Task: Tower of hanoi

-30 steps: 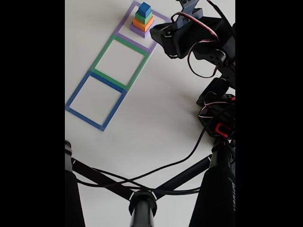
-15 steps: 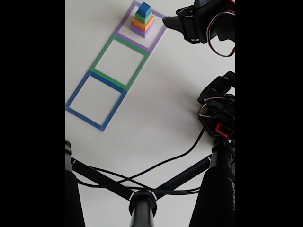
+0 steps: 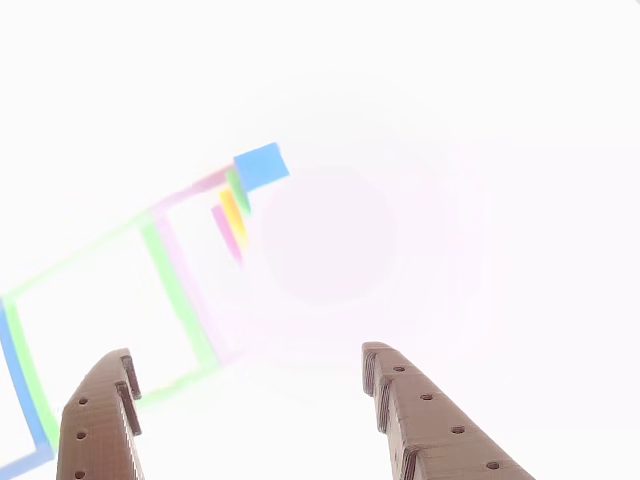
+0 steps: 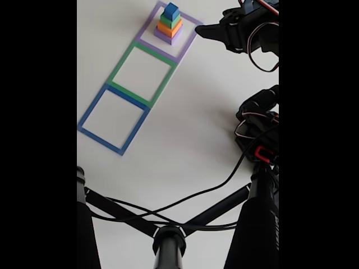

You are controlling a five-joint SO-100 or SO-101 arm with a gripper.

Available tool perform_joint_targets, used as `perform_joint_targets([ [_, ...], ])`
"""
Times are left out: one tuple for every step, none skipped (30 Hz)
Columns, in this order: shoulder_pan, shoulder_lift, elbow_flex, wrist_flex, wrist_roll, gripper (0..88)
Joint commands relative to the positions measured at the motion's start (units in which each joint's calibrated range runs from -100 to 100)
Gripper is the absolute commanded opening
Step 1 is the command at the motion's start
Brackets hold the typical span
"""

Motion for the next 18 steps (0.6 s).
perform_joint_targets([
  [2.22, -2.46, 7.28, -9.24, 0.79, 28.0],
  [2.60, -2.70, 9.37, -11.43, 0.79, 28.0],
  [2.89, -2.86, 11.64, -13.77, 0.79, 27.9],
  [3.18, -2.86, 13.64, -16.12, 0.79, 27.8],
  [3.47, -2.94, 15.92, -18.79, 0.79, 27.7],
  [3.76, -2.94, 17.83, -21.14, 0.79, 27.6],
  [3.95, -2.86, 19.92, -23.81, 0.79, 27.5],
  [4.14, -2.78, 21.73, -26.24, 0.79, 27.5],
  [4.23, -2.62, 23.37, -28.51, 0.79, 27.5],
  [4.33, -2.38, 25.10, -30.94, 0.79, 27.4],
  [4.43, -1.98, 26.55, -32.96, 0.79, 27.4],
  [4.43, -1.25, 27.83, -35.15, 0.79, 27.4],
  [4.43, -0.60, 28.83, -36.93, 0.79, 27.3],
  [4.43, 0.29, 30.01, -39.12, 0.79, 27.3],
  [4.43, 1.01, 31.01, -41.22, 0.79, 27.3],
  [4.33, 1.98, 32.28, -43.73, 0.79, 27.3],
  [4.33, 3.03, 33.37, -46.24, 0.79, 27.3],
  [4.33, 4.24, 34.64, -49.32, 0.79, 27.3],
])
